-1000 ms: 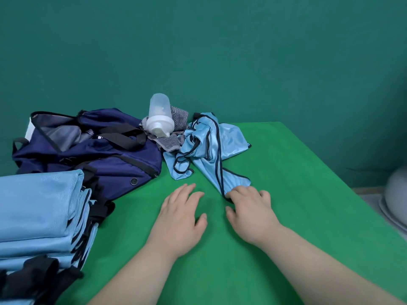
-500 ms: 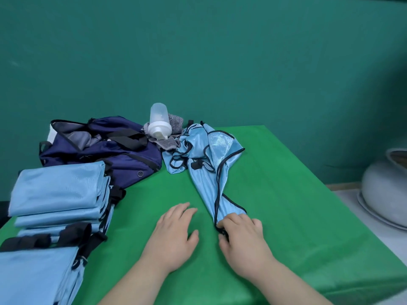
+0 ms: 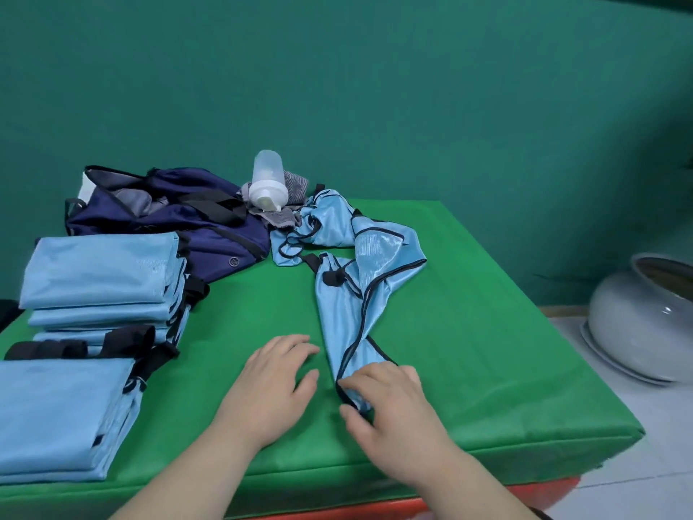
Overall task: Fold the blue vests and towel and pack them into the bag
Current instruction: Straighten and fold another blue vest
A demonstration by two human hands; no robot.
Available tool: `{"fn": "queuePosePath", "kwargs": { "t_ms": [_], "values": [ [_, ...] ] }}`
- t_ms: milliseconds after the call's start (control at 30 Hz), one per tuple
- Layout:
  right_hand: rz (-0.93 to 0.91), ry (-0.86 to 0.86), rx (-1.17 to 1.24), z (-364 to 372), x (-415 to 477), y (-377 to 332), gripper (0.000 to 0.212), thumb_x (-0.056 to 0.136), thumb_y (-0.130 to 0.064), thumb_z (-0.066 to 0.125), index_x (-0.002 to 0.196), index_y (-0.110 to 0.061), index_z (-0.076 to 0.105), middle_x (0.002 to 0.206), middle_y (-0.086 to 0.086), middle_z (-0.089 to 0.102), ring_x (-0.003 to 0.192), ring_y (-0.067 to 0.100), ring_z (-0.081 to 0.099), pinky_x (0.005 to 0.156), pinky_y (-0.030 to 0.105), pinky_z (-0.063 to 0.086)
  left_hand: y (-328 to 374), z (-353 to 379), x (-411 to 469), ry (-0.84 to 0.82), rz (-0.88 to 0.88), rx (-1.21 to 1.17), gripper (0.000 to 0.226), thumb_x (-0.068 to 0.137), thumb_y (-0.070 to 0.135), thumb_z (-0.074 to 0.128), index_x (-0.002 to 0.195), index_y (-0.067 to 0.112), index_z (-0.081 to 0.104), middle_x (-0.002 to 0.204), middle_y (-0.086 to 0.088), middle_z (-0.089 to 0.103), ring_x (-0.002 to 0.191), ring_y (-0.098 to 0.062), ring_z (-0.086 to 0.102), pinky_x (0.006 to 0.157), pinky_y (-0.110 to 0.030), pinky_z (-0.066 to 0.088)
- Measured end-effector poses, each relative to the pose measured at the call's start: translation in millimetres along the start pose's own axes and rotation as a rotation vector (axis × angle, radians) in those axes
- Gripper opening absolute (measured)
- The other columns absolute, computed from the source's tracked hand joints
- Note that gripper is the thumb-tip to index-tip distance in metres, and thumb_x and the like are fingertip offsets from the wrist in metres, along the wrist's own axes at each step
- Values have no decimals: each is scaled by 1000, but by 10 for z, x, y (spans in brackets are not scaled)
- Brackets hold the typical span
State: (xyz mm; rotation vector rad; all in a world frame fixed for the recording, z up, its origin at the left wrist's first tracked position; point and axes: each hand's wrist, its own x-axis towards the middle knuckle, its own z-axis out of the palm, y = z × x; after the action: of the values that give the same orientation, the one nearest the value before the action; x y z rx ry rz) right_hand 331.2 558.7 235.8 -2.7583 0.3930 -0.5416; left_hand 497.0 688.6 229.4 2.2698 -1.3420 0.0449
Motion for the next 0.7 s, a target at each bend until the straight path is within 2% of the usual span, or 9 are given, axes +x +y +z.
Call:
{"fn": "queuePosePath", "kwargs": {
  "t_ms": [200,267,400,567,633,700],
  "values": [
    [116,136,30,6,195,214,34,85,-32,47,108,-27,71,103,-11,65,102,16,58,89,38,46,29,-11,6,18,84,-27,49,89,60,41,121,31,62,118,18,53,117,-5,46,104,-31,37],
    [154,120,2,44,227,238,30,82,-29,52,104,-27,72,98,-11,66,98,18,59,86,39,47,11,0,-2,26,85,-15,47,88,61,42,119,32,63,115,17,53,114,-6,46,101,-31,37],
    [76,66,-74,118,188,176,21,81,-32,52,89,-30,72,85,-14,66,83,18,59,75,40,49,1,13,9,48,68,-42,43,89,59,41,112,31,65,107,18,56,108,-7,49,94,-32,40],
    [-21,8,-65,32,121,44,12,83,-27,53,86,-30,65,76,-13,65,73,15,55,71,35,44,14,-32,-6,125,100,-64,30,93,43,41,93,31,68,91,19,61,90,-9,56,82,-36,46],
    [-31,0,7,12,100,62,15,84,-22,57,91,-31,66,81,-14,67,77,11,57,76,29,41,-4,-37,-23,155,71,-107,32,93,43,40,92,31,69,88,20,62,88,-9,57,81,-36,46],
    [53,25,164,-16,83,114,21,85,-20,58,97,-32,70,92,-19,70,87,1,58,86,19,40,2,-48,-41,125,15,-165,39,93,51,35,93,32,69,88,21,61,90,-7,56,84,-38,47]
  ]
}}
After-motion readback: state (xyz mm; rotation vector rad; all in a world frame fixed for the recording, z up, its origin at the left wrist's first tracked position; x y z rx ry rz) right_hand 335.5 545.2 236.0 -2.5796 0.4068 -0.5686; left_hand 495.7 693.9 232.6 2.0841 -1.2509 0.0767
